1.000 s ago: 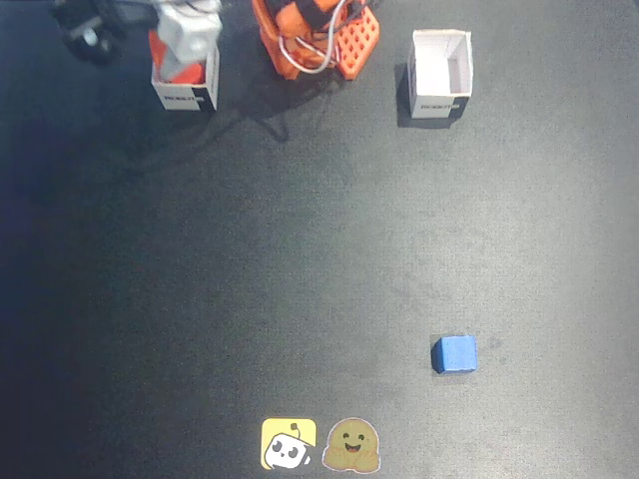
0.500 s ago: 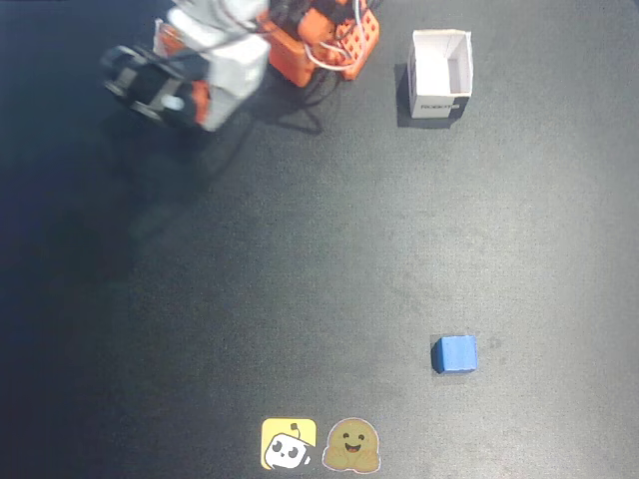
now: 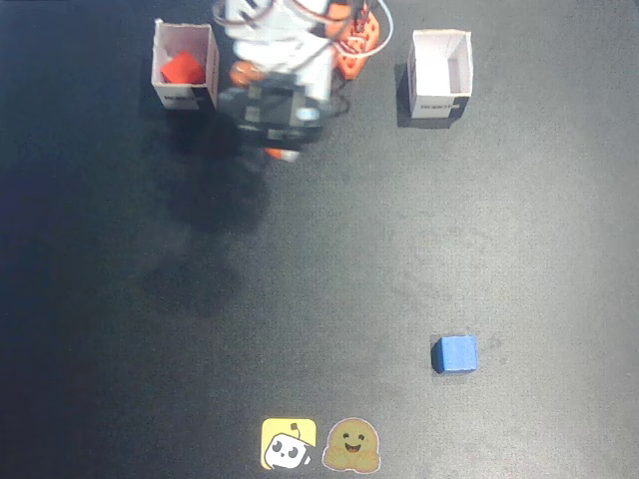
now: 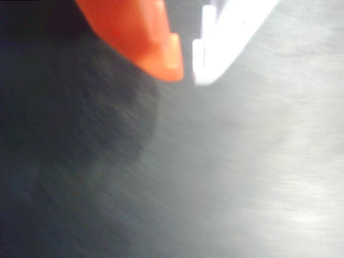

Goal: Put the red cube in the right box and the blue cube in the left box.

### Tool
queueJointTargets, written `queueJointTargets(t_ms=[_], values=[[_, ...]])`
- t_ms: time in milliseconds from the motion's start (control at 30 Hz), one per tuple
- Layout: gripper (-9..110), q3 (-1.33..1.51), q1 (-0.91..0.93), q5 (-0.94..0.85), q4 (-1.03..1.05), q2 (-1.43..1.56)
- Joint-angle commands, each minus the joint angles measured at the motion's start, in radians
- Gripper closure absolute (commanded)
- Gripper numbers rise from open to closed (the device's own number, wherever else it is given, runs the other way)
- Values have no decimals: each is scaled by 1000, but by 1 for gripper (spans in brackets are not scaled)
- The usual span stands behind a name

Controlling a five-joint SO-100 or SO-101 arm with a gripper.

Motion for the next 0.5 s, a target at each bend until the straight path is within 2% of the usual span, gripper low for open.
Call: queueJointTargets(t_ms=[0,267,467], values=[[101,-2,-103,6,-40,-6],[101,32,-281,46,-84,-25],[101,-87,-325,26,-107,-224]])
